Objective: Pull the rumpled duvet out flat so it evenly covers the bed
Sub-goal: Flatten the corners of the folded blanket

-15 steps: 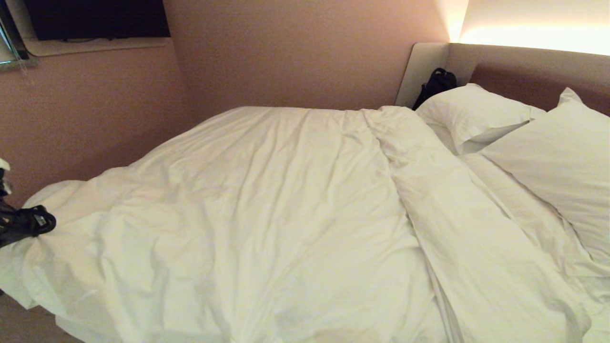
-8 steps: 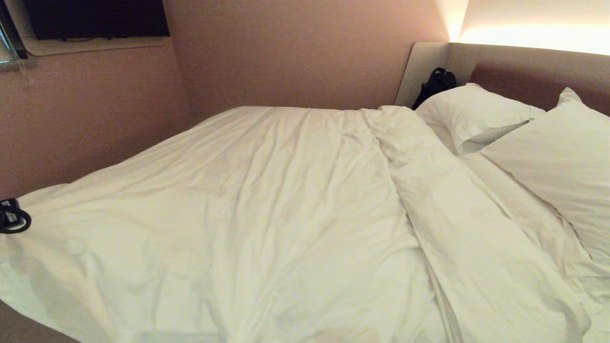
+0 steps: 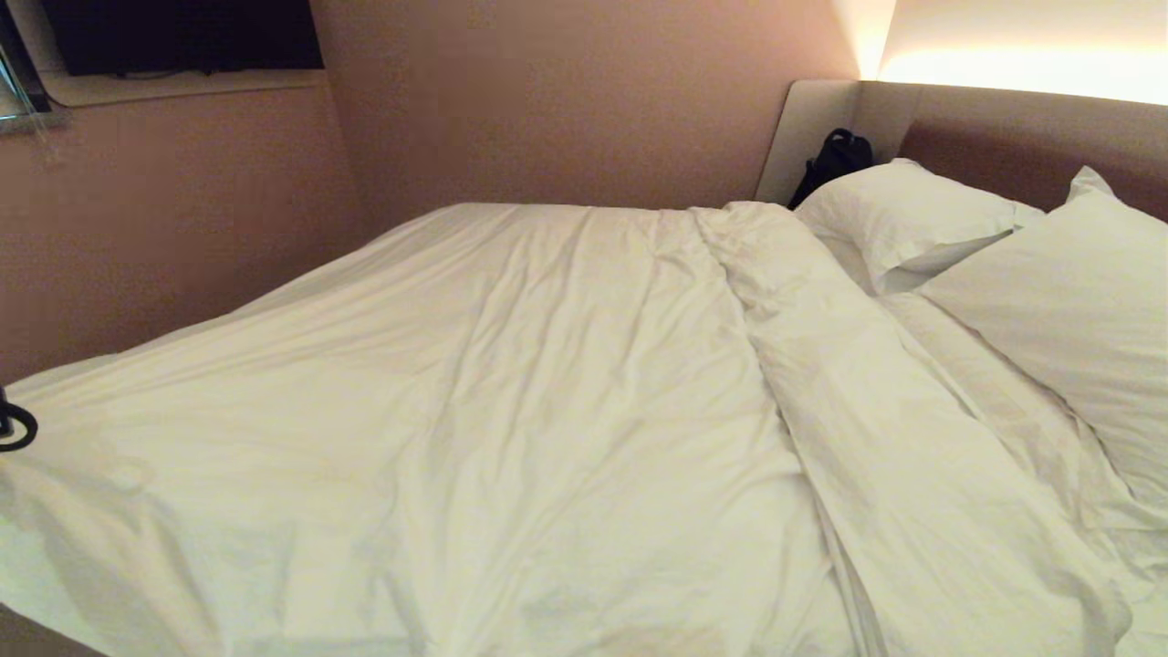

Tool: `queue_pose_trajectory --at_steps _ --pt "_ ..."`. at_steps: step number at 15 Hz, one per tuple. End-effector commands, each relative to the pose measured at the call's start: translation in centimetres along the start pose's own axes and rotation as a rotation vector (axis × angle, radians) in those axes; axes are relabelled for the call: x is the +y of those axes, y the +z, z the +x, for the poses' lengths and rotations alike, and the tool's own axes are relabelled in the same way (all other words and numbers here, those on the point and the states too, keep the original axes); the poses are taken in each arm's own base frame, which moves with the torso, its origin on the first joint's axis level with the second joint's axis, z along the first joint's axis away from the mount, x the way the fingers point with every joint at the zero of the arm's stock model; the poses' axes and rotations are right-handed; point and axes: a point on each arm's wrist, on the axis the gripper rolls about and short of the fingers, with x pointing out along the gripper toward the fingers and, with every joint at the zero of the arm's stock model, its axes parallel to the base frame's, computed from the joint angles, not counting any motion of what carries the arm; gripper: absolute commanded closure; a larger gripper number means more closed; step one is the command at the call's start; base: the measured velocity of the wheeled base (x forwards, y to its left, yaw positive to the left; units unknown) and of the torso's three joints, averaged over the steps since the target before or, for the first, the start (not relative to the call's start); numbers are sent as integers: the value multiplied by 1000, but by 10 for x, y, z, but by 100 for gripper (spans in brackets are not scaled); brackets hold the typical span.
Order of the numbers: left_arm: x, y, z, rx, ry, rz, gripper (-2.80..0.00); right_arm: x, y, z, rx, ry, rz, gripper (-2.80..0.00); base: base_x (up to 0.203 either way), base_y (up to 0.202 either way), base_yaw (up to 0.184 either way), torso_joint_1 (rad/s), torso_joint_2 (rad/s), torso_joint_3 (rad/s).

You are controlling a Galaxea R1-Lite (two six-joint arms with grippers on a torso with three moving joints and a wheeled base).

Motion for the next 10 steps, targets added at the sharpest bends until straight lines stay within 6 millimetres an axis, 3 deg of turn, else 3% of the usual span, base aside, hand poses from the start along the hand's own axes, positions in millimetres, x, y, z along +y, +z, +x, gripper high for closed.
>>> queue_pose_trajectory --at_steps 1,7,8,10 --pt "0 -4 0 15 0 12 0 0 0 0 -1 -1 -1 0 0 0 0 0 0 0" --pt "0 -17 0 59 -12 109 0 0 0 0 -1 -1 -1 0 0 0 0 0 0 0" --pt "0 -18 0 64 -11 115 -280 0 0 0 -1 -1 -1 0 0 0 0 0 0 0" --pt "-1 -19 -1 65 -11 118 -280 0 0 0 -1 -1 -1 0 0 0 0 0 0 0"
